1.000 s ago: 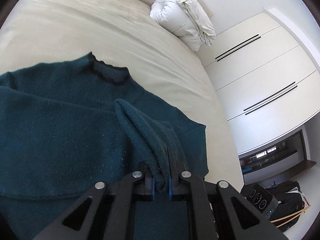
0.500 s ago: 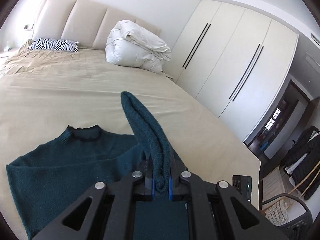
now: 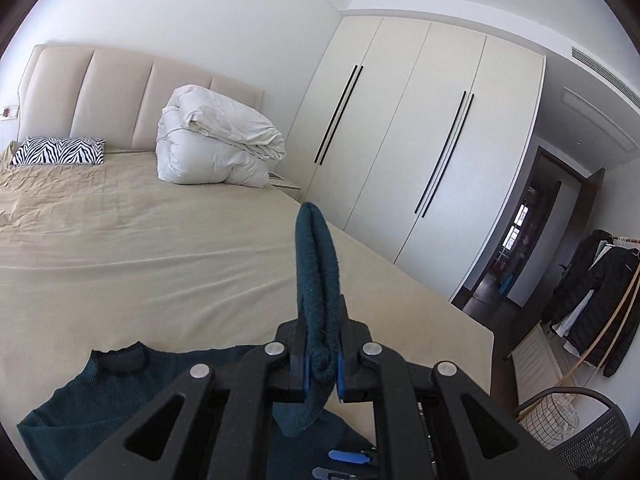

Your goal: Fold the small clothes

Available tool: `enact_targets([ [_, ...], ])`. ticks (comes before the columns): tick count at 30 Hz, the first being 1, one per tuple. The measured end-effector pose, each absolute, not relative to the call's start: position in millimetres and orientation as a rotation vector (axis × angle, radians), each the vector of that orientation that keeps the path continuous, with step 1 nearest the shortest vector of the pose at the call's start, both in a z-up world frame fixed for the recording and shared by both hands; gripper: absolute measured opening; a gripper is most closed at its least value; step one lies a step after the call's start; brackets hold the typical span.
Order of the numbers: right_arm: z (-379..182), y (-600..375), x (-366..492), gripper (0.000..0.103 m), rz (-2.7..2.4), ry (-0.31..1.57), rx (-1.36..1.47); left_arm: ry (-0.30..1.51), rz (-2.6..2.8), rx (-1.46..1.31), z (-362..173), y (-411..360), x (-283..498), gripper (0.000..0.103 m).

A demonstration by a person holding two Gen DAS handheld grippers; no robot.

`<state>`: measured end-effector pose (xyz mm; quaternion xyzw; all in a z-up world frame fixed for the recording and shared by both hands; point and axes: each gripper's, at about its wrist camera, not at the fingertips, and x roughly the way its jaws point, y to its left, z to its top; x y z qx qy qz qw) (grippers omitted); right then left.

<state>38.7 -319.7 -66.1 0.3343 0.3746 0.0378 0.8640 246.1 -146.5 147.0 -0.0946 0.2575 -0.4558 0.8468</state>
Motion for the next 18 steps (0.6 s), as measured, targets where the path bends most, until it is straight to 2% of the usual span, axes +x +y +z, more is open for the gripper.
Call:
enact_targets([
  [11, -65, -323, 40, 0.072, 0.064, 0.795, 0.734, 0.909, -0.571, -0.454, -42, -3, 304, 0.01],
  [14, -66, -332, 43, 0.072, 0.081, 0.782, 0.832, 0.952, -0.523, -0.521, -72, 14, 311, 0.01],
  [18, -66, -348, 60, 0.072, 0.102, 0.749, 0.975, 0.954, -0.529, -0.549, -84, 19, 316, 0.01],
])
